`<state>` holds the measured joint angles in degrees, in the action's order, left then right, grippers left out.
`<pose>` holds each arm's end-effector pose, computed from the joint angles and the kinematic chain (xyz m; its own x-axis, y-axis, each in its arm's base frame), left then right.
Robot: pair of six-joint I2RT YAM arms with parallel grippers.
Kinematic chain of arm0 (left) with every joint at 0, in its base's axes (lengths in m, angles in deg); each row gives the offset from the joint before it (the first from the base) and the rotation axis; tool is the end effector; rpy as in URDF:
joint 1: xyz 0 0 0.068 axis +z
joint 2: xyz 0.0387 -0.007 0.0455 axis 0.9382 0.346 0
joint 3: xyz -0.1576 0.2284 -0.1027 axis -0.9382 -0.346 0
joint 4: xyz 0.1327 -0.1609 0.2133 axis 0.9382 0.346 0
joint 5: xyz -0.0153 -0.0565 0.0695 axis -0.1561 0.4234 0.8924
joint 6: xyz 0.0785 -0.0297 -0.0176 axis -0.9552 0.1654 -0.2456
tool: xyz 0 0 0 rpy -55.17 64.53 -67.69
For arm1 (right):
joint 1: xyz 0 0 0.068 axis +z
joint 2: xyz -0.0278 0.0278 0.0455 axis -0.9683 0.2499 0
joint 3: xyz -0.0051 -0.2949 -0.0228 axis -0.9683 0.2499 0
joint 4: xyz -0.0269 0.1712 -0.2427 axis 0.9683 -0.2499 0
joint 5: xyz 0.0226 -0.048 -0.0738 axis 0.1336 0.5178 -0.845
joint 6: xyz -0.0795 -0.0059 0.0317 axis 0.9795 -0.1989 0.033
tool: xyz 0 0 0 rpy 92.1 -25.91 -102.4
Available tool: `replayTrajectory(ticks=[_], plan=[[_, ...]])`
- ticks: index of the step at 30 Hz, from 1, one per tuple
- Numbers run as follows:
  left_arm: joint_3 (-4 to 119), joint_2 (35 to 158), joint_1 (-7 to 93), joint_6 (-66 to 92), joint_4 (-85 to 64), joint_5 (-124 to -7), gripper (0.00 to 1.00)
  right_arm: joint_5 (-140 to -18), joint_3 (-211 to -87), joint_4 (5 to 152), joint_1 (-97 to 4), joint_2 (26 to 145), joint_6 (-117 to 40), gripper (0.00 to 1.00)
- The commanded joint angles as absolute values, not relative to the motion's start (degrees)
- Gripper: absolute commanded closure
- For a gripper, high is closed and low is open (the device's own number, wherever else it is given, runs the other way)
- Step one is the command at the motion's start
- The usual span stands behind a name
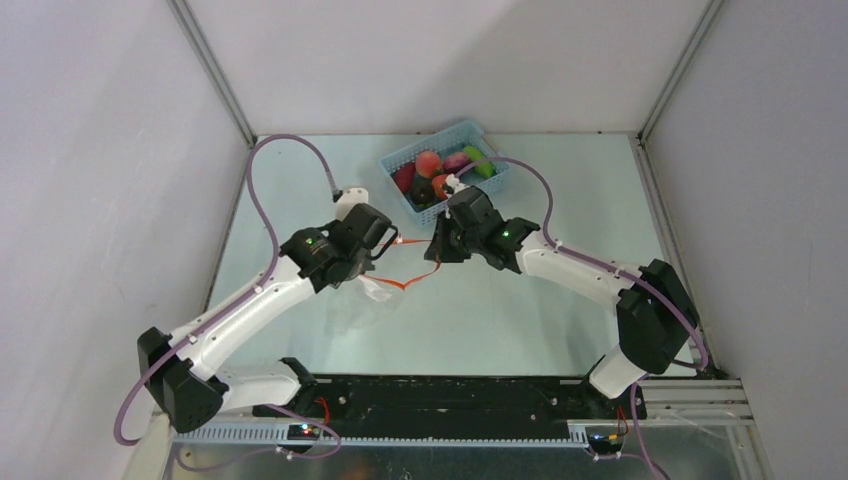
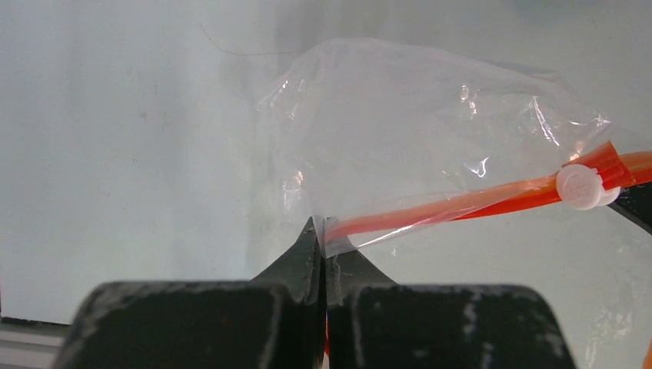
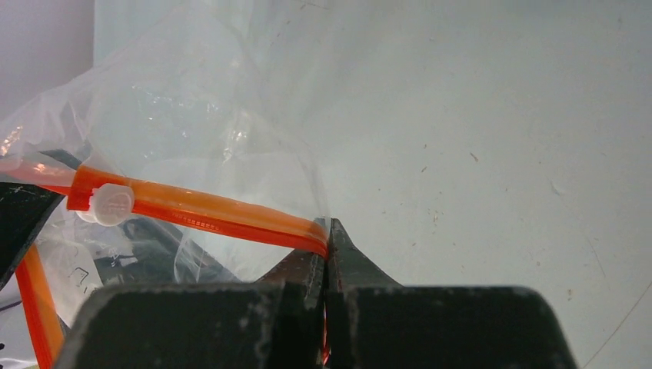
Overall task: Place the food in the zip-top bag and seal the zipper
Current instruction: Unzip the zipper food storage bag at the center of the board, then pick up the fake fruit from the bin.
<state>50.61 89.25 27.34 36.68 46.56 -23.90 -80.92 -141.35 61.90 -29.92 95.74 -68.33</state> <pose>0.2291 -0.1535 0.3077 -0.7175 0.0041 -0.6965 -0.0717 0.9942 0.0798 0.2919 0.3087 0.2488 -0.8166 0.0128 -0.5770 -0.3444 0.7914 0.5050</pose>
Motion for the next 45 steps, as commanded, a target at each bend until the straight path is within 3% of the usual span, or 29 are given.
replayTrajectory(ticks=[1,3,5,6,7,9,10,11,17,25,27,35,45], plan=[[51.4,86.0,29.5,39.2,53.3,-14.4,1.00,-83.9,-141.9,60.6,-33.0,94.8,-63.9,1.00],[51.0,85.0,30.5,39.4,52.3,-15.2,1.00,-81.9,-141.9,63.6,-33.0,95.0,-61.5,0.97],[50.3,84.2,31.1,39.2,49.4,-16.8,1.00,-78.6,-141.9,67.8,-32.5,94.6,-57.9,0.83],[49.9,84.1,31.3,39.1,47.3,-17.7,1.00,-77.1,-141.9,69.6,-32.2,94.4,-55.2,0.70],[49.9,84.2,31.7,38.9,45.5,-18.0,1.00,-75.2,-141.9,73.1,-32.2,94.0,-54.3,0.63],[49.9,84.9,33.1,38.9,43.7,-18.3,1.00,-73.5,-142.1,77.1,-33.0,93.0,-52.9,0.34],[50.0,85.5,34.6,39.0,43.5,-18.6,1.00,-72.9,-142.1,80.3,-34.2,92.7,-52.9,0.11],[50.2,85.8,35.5,39.4,43.2,-18.8,1.00,-72.6,-142.2,81.6,-35.8,92.5,-52.9,0.03],[48.5,84.8,38.7,40.1,40.2,-19.5,1.00,-73.7,-146.4,87.3,-42.8,100.3,-52.7,0.01],[47.2,85.8,39.7,39.2,38.4,-21.1,1.00,-76.7,-185.6,62.3,-48.0,128.3,-48.7,0.03],[46.7,86.2,39.8,39.2,37.8,-22.0,1.00,-80.9,-190.5,58.9,-48.5,132.4,-47.4,0.03],[45.5,88.6,40.1,37.9,34.6,-24.5,1.00,-88.9,-197.8,58.7,-48.6,139.3,-43.1,0.03],[45.2,90.9,40.7,38.1,33.3,-25.8,1.00,-94.5,-196.2,56.1,-44.4,142.1,-44.0,0.07]])
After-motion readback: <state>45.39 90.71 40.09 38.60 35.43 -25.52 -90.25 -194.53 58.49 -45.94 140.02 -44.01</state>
